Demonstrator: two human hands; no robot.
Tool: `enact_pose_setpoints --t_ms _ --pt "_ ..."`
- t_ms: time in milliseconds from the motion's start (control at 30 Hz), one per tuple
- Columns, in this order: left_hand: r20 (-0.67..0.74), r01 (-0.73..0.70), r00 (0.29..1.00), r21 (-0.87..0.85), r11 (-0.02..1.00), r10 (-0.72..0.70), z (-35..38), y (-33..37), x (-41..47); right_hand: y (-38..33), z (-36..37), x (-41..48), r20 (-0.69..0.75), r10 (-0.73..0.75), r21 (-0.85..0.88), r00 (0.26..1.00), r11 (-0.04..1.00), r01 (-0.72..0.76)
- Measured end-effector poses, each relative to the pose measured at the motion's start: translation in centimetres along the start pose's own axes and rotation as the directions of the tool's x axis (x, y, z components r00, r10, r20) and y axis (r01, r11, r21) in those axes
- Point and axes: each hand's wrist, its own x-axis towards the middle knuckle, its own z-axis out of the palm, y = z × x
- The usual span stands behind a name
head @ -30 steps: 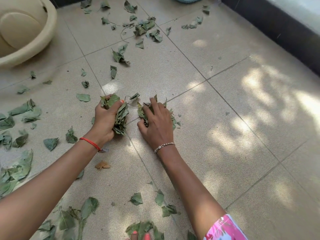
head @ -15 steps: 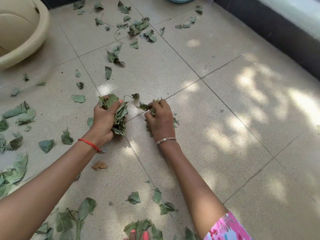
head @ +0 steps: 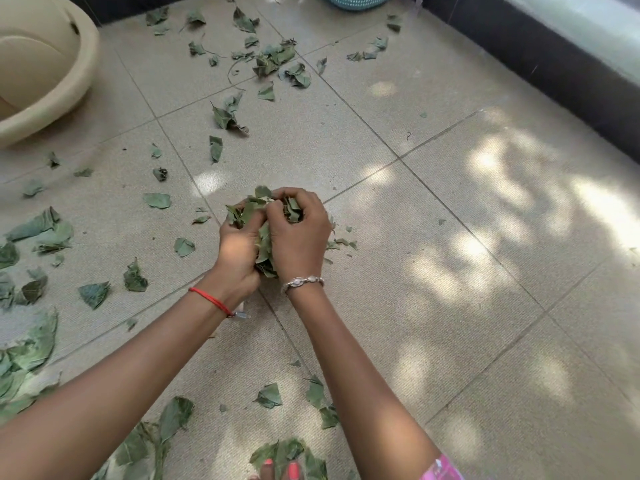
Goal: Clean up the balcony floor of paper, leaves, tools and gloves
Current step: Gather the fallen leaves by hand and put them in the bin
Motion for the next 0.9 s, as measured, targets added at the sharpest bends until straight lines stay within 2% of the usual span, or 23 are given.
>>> enact_pose_setpoints --t_ms 67,167,333,500,600,667,733,833,900 --pt "0.03 0.073 0.997 -0.03 0.997 -0.073 -0.3 0.1 0.2 0.7 0.5 -0.1 0.016 -0.107 -0.108 0.994 0.988 0.108" --pt "0.091 0.131 0.987 -0.018 0.991 -0.128 -0.5 0.5 0.3 2.3 1.2 -0.3 0.12 -0.181 -0.25 0.976 0.946 0.206" --pt "0.157 0.104 0.982 -0.001 0.995 -0.102 0.8 1.3 -1.1 3.4 1.6 -0.7 0.16 -0.252 -0.37 0.954 0.881 0.295" --pt "0.24 0.089 0.967 -0.023 0.996 -0.081 0.8 1.3 -1.4 2.9 1.6 -0.9 0.194 -0.208 -0.396 0.959 0.877 0.271" --pt "0.286 0.21 0.941 -0.077 0.975 -0.18 -0.7 0.8 -0.1 2.5 1.6 -1.0 0.28 -0.134 -0.438 0.951 0.863 0.251" --pt "0.255 0.279 0.937 -0.126 0.952 -0.241 -1.7 0.9 0.5 2.4 1.7 -1.1 0.351 -0.071 -0.433 0.934 0.872 0.229" --pt "0.251 0.26 0.942 -0.129 0.957 -0.222 -2.2 0.5 0.8 2.2 1.8 -1.0 0.4 -0.008 -0.388 0.916 0.905 0.177" --pt "0.17 0.157 0.975 -0.056 0.986 -0.146 -2.0 0.5 0.7 1.7 1.8 -0.6 0.425 0.072 -0.234 0.903 0.972 0.033" --pt "0.141 0.169 0.977 -0.041 0.985 -0.162 -2.0 0.7 0.6 0.8 1.5 -0.5 0.451 0.105 -0.132 0.886 0.99 -0.05"
